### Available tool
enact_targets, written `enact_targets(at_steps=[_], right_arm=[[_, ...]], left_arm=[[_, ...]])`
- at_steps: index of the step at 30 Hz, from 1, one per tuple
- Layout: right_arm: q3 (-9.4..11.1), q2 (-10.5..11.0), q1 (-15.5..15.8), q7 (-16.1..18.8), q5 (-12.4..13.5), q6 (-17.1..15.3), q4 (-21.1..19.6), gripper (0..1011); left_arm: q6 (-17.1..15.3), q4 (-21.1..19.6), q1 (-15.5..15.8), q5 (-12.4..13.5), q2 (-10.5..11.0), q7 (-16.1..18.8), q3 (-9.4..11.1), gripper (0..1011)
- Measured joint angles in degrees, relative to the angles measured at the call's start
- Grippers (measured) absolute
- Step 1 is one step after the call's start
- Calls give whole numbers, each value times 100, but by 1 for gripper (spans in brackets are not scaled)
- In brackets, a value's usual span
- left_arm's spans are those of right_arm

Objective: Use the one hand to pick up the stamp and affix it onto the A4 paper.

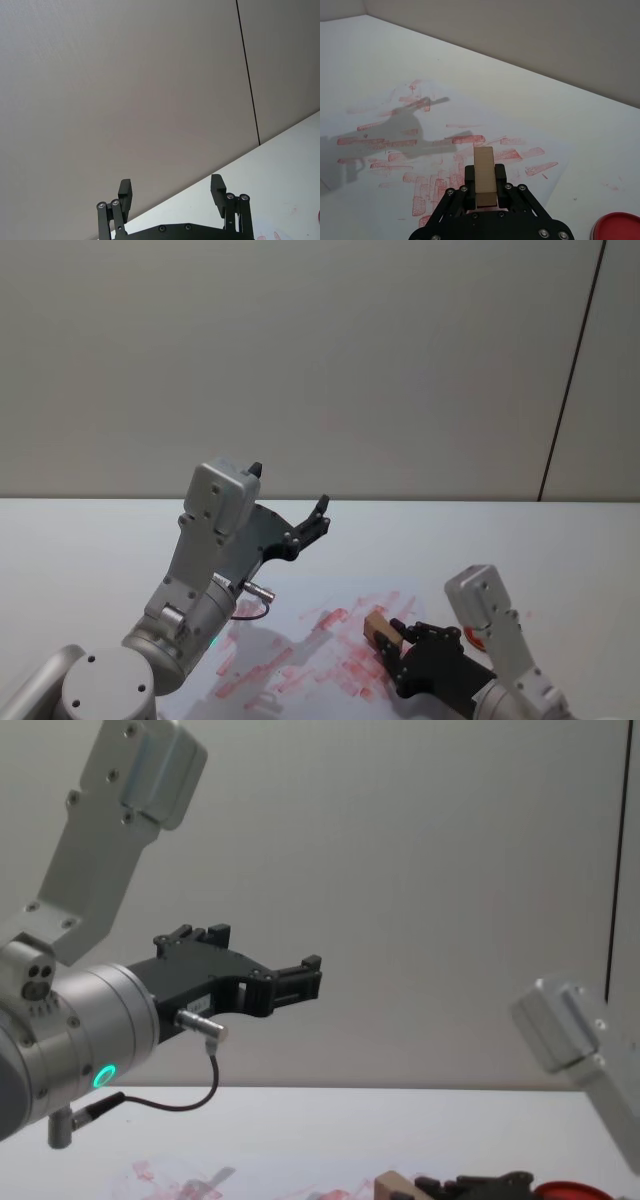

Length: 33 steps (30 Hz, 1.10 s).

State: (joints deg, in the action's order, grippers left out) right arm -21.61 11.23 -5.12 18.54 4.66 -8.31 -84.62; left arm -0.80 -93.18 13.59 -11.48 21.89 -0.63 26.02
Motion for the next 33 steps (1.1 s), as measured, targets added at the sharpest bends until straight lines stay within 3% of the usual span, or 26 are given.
enact_targets(at_steps=[23,33], right_arm=[[-76,-137,-143,-7,-153,35,350,214],[-34,-92,-92,-85,10,72,191,214]], left_arm=[[0,0,0,0,0,0,0,1002],[0,0,0,0,0,0,0,1002]])
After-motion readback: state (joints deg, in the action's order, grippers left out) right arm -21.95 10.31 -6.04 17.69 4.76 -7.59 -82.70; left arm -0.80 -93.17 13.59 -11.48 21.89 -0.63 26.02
